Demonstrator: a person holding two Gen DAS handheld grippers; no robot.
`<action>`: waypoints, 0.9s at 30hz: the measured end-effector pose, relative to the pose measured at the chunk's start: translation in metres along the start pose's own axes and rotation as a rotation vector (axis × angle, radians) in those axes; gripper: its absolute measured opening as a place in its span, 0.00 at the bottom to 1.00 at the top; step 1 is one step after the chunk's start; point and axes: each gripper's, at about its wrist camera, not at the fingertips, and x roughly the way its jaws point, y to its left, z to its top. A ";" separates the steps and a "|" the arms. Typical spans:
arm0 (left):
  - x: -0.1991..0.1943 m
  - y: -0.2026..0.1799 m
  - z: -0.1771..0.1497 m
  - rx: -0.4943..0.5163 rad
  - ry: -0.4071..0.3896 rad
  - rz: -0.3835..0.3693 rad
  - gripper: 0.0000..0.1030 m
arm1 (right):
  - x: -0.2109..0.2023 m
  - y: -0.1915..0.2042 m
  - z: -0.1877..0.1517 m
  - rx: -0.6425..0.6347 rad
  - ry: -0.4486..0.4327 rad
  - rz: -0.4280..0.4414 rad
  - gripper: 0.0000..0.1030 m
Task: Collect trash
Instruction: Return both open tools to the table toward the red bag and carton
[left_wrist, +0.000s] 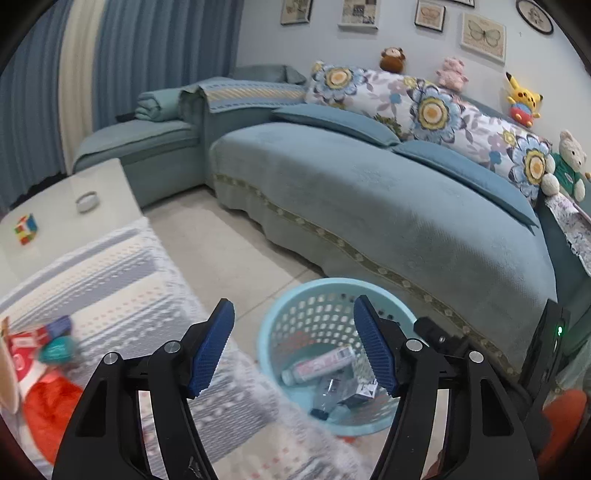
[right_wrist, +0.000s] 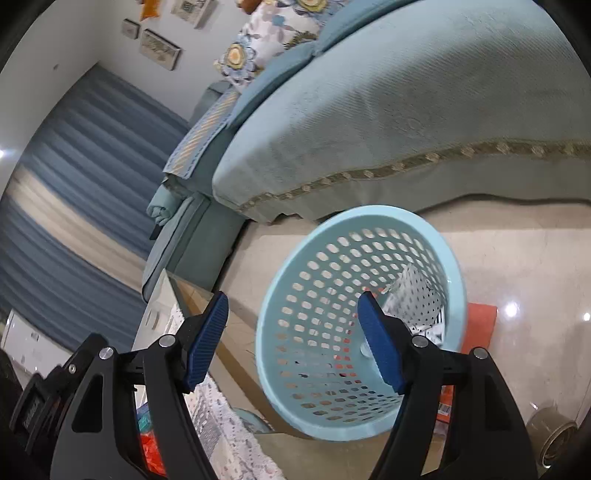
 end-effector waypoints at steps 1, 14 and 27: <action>-0.011 0.007 -0.003 -0.007 -0.012 0.006 0.63 | -0.001 0.005 -0.001 -0.022 -0.003 0.003 0.67; -0.127 0.147 -0.064 -0.140 -0.029 0.246 0.66 | -0.013 0.147 -0.079 -0.611 0.082 0.267 0.90; -0.190 0.293 -0.160 -0.426 0.110 0.478 0.88 | 0.020 0.224 -0.191 -0.895 0.356 0.414 0.92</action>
